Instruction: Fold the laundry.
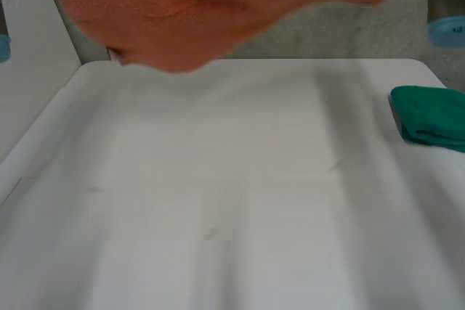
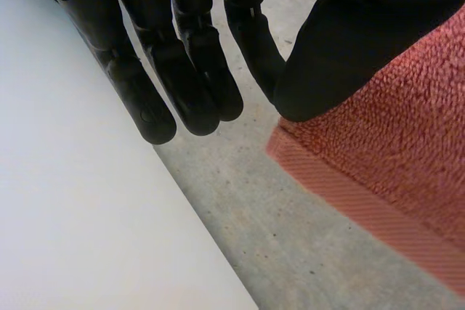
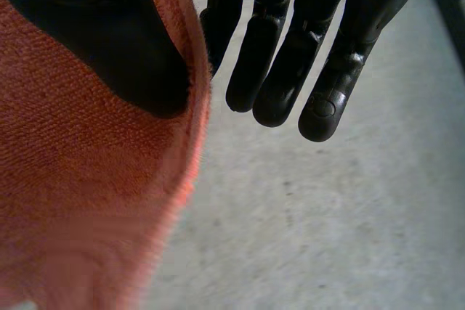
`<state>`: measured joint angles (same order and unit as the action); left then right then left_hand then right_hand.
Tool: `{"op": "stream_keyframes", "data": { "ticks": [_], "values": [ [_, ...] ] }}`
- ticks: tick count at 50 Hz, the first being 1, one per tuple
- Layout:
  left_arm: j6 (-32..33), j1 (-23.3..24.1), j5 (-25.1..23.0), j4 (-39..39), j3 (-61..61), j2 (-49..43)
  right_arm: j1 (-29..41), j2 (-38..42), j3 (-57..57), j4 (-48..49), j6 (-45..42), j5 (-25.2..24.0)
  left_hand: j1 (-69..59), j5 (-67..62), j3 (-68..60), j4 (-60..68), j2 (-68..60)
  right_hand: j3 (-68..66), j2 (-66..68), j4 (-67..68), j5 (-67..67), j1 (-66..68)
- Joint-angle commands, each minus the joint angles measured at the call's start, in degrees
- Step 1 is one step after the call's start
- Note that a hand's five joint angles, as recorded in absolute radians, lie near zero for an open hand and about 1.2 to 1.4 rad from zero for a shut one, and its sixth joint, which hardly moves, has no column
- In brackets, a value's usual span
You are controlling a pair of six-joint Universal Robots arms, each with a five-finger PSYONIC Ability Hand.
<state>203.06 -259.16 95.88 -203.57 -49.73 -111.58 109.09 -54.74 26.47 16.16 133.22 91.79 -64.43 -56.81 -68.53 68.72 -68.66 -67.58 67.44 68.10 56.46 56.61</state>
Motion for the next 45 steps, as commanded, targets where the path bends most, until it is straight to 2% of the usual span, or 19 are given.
{"op": "stream_keyframes", "data": {
  "ticks": [1, 7, 10, 16, 21, 24, 28, 29, 32, 34, 37, 38, 39, 40, 42, 45],
  "values": [
    [0.3, 0.7, -3.2, 1.3, -12.6, 0.2, -0.6, -6.1, 21.8, -1.6, -0.1, -2.9, -15.6, -13.2, -11.5, 11.3, -11.3, -12.4, 12.6, 11.9, 13.5, 23.4],
    [0.5, 0.1, -8.0, 1.2, -27.8, -0.3, -0.7, -8.0, 41.3, -1.5, -0.6, -6.7, -15.6, -13.2, -11.5, 11.3, -11.3, -12.4, 12.6, 11.9, 13.5, 23.4],
    [0.7, -0.3, -8.2, 1.2, -32.8, -0.5, -0.6, -6.8, 48.9, -1.6, -0.8, -9.0, -15.6, -13.2, -11.5, 11.3, -11.3, -12.4, 12.6, 11.9, 13.5, 23.4],
    [0.7, -2.9, -8.4, 1.2, -43.0, -0.7, -0.7, -2.3, 56.9, -1.6, -1.8, -10.2, -15.6, -13.2, -11.5, 11.3, -11.3, -12.4, 12.6, 11.9, 13.5, 23.4],
    [0.9, -3.5, -8.9, 1.3, -46.9, 0.7, -0.7, -2.1, 61.3, -1.6, -0.6, -10.8, -15.6, -13.2, -11.5, 11.3, -11.3, -12.4, 12.6, 11.9, 13.5, 23.4],
    [0.7, -4.5, -9.4, 1.3, -48.1, 3.7, -1.9, -2.3, 63.5, -1.3, 2.6, -12.0, -15.6, -13.2, -11.5, 11.3, -11.3, -12.4, 12.6, 11.9, 13.5, 23.4],
    [0.4, -6.0, -10.2, 1.2, -50.1, 7.6, -4.8, -3.7, 64.7, -1.4, 13.2, -12.6, -15.6, -13.2, -11.5, 11.3, -11.3, -12.4, 12.6, 11.9, 13.5, 23.4],
    [0.3, -6.1, -10.4, 1.2, -50.5, 8.0, -5.7, -4.7, 64.8, -1.5, 18.7, -12.7, -15.6, -13.2, -11.5, 11.3, -11.3, -12.4, 12.6, 11.9, 13.5, 23.4],
    [0.2, -6.2, -11.9, 1.2, -51.5, 9.8, -7.9, -5.8, 65.0, -1.7, 27.9, -13.3, -15.6, -13.2, -11.5, 11.3, -11.3, -12.4, 12.6, 11.9, 13.5, 23.4],
    [0.1, -6.0, -13.3, 1.2, -52.3, 10.1, -8.6, -5.9, 65.0, -1.9, 30.6, -14.0, -15.6, -13.2, -11.5, 11.3, -11.3, -12.4, 12.6, 11.9, 13.5, 23.4],
    [0.1, -5.7, -15.8, 0.5, -53.2, 9.6, -8.6, -6.2, 65.6, -3.0, 29.6, -15.7, -15.6, -13.2, -11.5, 11.3, -11.3, -12.4, 12.6, 11.9, 13.5, 23.4],
    [0.1, -5.7, -16.8, 0.5, -53.2, 9.5, -8.7, -6.3, 65.5, -4.1, 27.8, -16.2, -5.4, -3.1, -1.3, 1.1, -1.2, -12.4, 12.6, 11.9, 13.5, 23.4],
    [0.1, -5.7, -18.3, 0.4, -53.0, 9.1, -8.7, -6.4, 65.4, -4.6, 27.0, -16.4, 18.1, 20.5, 22.2, -22.4, 22.4, -12.4, 12.6, 11.9, 13.5, 23.4],
    [0.2, -5.7, -19.2, 0.4, -52.9, 8.4, -8.5, -6.6, 65.2, -5.3, 26.1, -16.4, 27.9, 30.3, 32.0, -32.2, 32.1, -12.4, 12.6, 11.9, 13.5, 23.4],
    [0.2, -5.7, -21.5, 0.3, -52.3, 5.0, -7.6, -9.0, 64.8, -7.5, 23.9, -16.6, 36.2, 38.6, 40.3, -40.5, 40.4, -12.4, 12.6, 11.9, 13.5, 23.4],
    [-0.1, -5.5, -22.8, 0.4, -50.9, 1.2, -4.5, -15.2, 62.9, -10.2, 22.3, -16.1, 40.9, 43.3, 45.0, -45.2, 45.1, -12.4, 12.6, 11.9, 13.5, 23.4]
  ]
}}
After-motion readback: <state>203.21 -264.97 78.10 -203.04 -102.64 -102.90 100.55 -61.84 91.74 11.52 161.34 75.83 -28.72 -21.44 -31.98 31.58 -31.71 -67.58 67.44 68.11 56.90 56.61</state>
